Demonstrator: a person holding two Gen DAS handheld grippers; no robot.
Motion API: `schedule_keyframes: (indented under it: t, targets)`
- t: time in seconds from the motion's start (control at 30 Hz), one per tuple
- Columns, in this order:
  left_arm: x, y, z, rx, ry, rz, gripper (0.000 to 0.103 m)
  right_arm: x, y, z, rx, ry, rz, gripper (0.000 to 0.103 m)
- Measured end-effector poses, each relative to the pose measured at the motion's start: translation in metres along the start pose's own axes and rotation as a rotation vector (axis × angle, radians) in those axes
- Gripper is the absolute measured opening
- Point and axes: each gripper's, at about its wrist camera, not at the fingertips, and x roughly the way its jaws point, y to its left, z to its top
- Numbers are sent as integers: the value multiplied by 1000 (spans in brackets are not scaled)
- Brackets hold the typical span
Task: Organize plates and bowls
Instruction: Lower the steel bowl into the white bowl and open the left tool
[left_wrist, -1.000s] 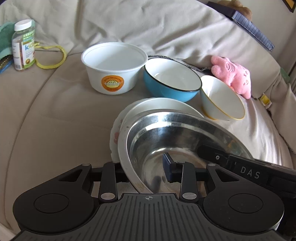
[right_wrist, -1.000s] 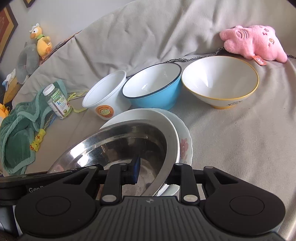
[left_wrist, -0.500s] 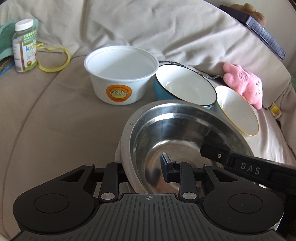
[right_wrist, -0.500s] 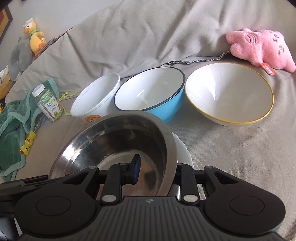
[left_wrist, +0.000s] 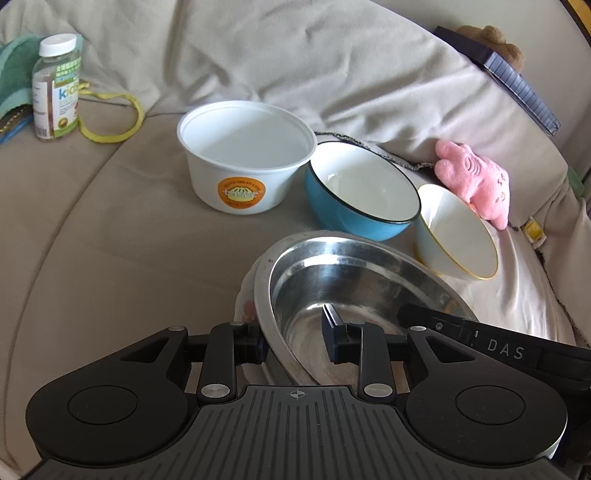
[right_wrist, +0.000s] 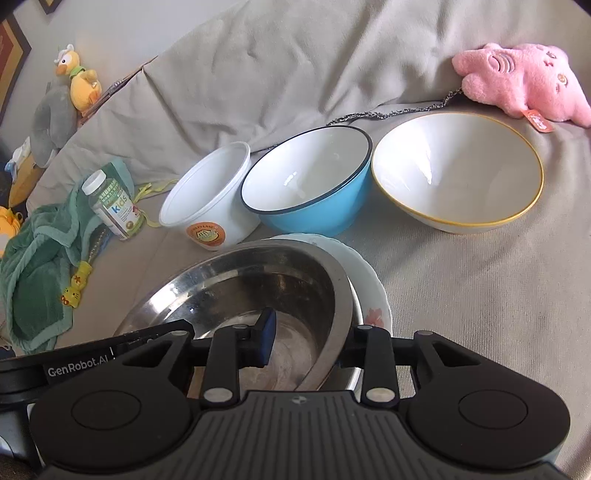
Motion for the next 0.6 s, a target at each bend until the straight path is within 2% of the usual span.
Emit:
schedule_keyframes:
  t: [0.17,0.37,0.6]
  targets:
    - [-5,1,0,0,-4,-4,31,-4,2,-2,-8,9,2,32]
    - [-13,3,2,-12,-25,-8,32,-15,-5,4,-26,10,50,33]
    - [-17,7,4,-22,-33,-31,32,-18,-17,11,10,18,67,35]
